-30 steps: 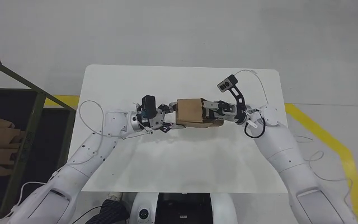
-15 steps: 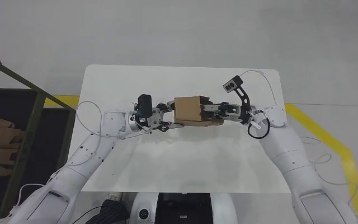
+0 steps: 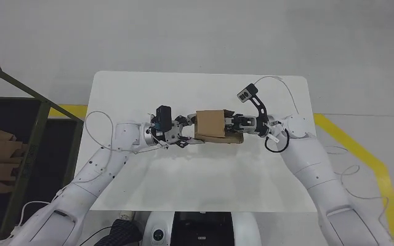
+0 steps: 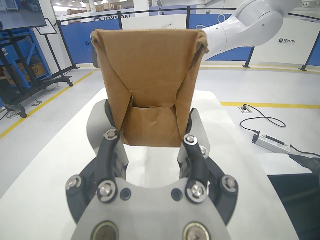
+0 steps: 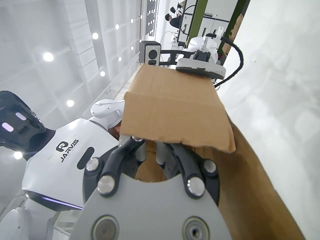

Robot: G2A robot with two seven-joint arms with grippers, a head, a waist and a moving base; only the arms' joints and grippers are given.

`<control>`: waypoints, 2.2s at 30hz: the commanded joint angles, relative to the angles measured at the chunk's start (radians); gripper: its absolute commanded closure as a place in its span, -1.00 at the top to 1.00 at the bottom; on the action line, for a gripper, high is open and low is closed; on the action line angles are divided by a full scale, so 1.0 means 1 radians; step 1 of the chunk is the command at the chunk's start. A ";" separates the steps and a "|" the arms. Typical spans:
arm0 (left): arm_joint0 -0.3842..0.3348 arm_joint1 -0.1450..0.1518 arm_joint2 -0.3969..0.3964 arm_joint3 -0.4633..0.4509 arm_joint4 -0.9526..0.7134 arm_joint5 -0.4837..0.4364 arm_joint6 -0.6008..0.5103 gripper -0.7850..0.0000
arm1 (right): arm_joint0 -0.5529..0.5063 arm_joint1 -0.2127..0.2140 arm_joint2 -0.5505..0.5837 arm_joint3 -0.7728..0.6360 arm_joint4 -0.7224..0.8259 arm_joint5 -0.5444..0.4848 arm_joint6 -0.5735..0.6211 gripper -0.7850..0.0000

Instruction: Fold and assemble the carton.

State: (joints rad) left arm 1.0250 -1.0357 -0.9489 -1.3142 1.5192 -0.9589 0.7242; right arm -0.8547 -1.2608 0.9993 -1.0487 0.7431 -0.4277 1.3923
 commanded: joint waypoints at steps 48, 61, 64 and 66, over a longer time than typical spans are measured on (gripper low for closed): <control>0.079 0.021 -0.107 -0.171 -0.163 -0.050 -0.096 1.00 | 0.002 -0.091 -0.036 0.085 0.278 0.143 0.144 -1.00; 0.097 0.020 -0.161 -0.177 -0.309 -0.015 -0.129 1.00 | -0.007 -0.099 -0.016 0.081 0.182 0.138 0.139 -1.00; 0.087 0.014 -0.155 -0.174 -0.356 -0.011 -0.155 1.00 | -0.010 -0.103 -0.018 0.078 0.168 0.136 0.136 -1.00; 0.081 0.010 -0.151 -0.171 -0.381 -0.004 -0.169 1.00 | -0.011 -0.106 -0.018 0.080 0.168 0.138 0.138 -1.00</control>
State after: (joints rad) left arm 1.1080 -1.0239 -1.1022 -1.4864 1.1488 -0.9660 0.5610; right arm -0.8654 -1.3657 0.9812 -0.9697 0.9105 -0.2908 1.5294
